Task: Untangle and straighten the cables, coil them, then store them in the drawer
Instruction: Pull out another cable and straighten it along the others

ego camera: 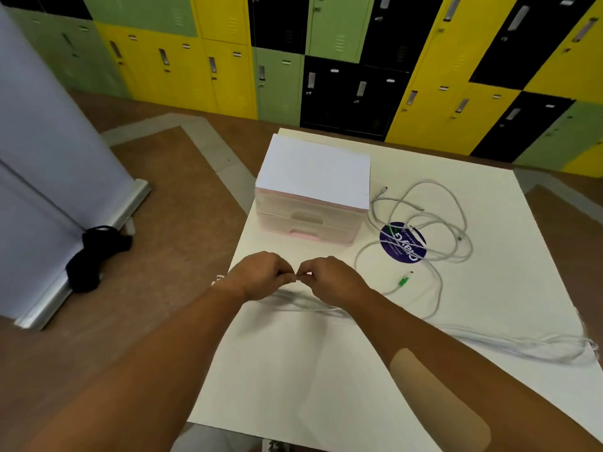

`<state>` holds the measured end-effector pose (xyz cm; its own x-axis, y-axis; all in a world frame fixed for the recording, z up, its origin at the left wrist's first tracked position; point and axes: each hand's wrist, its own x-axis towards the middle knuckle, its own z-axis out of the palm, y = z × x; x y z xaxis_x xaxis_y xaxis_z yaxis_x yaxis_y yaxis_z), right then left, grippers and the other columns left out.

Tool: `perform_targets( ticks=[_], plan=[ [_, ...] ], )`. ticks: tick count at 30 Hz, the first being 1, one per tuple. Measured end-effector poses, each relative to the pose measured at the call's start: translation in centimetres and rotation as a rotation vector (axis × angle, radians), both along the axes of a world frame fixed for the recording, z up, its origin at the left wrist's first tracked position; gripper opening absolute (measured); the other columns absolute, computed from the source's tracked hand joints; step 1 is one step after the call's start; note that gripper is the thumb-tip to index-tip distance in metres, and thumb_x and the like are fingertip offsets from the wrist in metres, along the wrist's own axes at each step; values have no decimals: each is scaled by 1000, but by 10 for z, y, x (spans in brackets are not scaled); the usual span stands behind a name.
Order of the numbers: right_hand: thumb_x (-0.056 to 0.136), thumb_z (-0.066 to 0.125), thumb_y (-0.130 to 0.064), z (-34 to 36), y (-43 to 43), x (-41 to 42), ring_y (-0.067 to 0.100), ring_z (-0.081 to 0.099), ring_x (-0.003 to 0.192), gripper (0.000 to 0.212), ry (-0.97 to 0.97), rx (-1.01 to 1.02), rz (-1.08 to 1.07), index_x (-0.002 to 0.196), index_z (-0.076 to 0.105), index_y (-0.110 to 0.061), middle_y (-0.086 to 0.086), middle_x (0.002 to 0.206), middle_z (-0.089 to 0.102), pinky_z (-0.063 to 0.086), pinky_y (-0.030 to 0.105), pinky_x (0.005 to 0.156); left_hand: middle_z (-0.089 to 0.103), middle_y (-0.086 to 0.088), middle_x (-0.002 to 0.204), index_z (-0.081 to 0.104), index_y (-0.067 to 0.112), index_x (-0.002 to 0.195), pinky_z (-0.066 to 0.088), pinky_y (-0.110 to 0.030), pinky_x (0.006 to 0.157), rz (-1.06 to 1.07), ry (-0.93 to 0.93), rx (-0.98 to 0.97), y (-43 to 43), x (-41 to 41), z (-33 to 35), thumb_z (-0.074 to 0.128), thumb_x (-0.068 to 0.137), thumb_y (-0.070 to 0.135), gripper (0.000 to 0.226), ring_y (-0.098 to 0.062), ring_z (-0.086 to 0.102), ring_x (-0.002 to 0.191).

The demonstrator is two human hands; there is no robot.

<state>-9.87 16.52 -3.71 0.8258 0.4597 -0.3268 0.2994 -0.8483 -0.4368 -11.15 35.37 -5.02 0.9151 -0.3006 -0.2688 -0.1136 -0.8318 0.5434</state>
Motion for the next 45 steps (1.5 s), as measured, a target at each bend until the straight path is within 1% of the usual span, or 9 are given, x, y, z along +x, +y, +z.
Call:
perform_targets(
  ticks=[4, 8, 15, 18, 24, 31, 36, 40, 45],
  plan=[
    [94, 56, -47, -3, 26, -1, 22, 59, 77, 30, -10, -32, -29, 82, 63, -20, -1, 79, 65, 44, 34, 65, 71, 13, 88, 74, 35, 99, 34, -14, 58, 33, -65, 40, 26, -8, 0, 60, 94, 35, 14, -6, 57, 75],
    [92, 59, -52, -10, 36, -1, 19, 48, 61, 45, 55, 2, -95, 63, 48, -19, -3, 62, 51, 36, 32, 57, 67, 11, 85, 71, 21, 90, 33, -13, 58, 90, -87, 35, 51, -14, -6, 62, 92, 23, 9, -9, 55, 75],
    [93, 49, -18, -10, 61, -8, 20, 62, 88, 19, 101, 21, 7, 90, 68, -19, -4, 94, 70, 50, 33, 77, 56, 10, 76, 63, 15, 72, 45, -29, 65, 170, -111, -25, 84, -27, -19, 71, 82, 10, 13, -13, 55, 72],
    [94, 51, -24, -13, 67, -8, 21, 62, 85, 15, 36, -18, -1, 85, 63, -23, -3, 89, 69, 48, 33, 70, 56, 10, 76, 58, 20, 73, 42, -31, 63, 166, -137, 2, 89, -29, -22, 68, 87, 19, 17, -15, 54, 72],
    [95, 53, -51, -17, 65, -10, 22, 55, 71, 41, -70, -78, -41, 70, 47, -20, -2, 70, 57, 34, 31, 56, 68, 4, 87, 70, 16, 87, 44, -30, 69, 157, -174, 9, 100, -37, -27, 62, 94, 24, 14, -15, 58, 80],
    [100, 46, -26, -22, 59, -14, 27, 61, 86, 17, -36, -47, 23, 99, 63, -22, 1, 93, 67, 42, 32, 68, 54, 4, 90, 76, 12, 97, 33, -19, 70, 255, -159, -15, 110, -43, -34, 63, 91, 10, 14, -15, 53, 82],
    [98, 51, -47, -22, 50, -15, 20, 53, 69, 34, -64, -84, 15, 74, 47, -24, -7, 67, 54, 36, 31, 58, 49, 4, 81, 63, 17, 69, 45, -33, 66, 401, -110, 35, 116, -47, -33, 69, 83, 13, 16, -21, 56, 76],
    [96, 52, -51, -23, 44, -13, 17, 48, 63, 43, -16, -82, -30, 66, 42, -22, -5, 64, 51, 33, 30, 54, 52, -1, 82, 62, 9, 73, 45, -36, 67, 441, -94, 15, 112, -48, -32, 68, 84, 12, 13, -22, 54, 75],
    [96, 45, -21, -26, 42, -11, 23, 62, 88, 20, 84, -24, -58, 88, 63, -22, -2, 92, 69, 52, 35, 78, 59, -3, 82, 65, 8, 77, 37, -29, 64, 450, -47, 22, 111, -52, -40, 65, 89, 10, 13, -21, 55, 76]
  ],
)
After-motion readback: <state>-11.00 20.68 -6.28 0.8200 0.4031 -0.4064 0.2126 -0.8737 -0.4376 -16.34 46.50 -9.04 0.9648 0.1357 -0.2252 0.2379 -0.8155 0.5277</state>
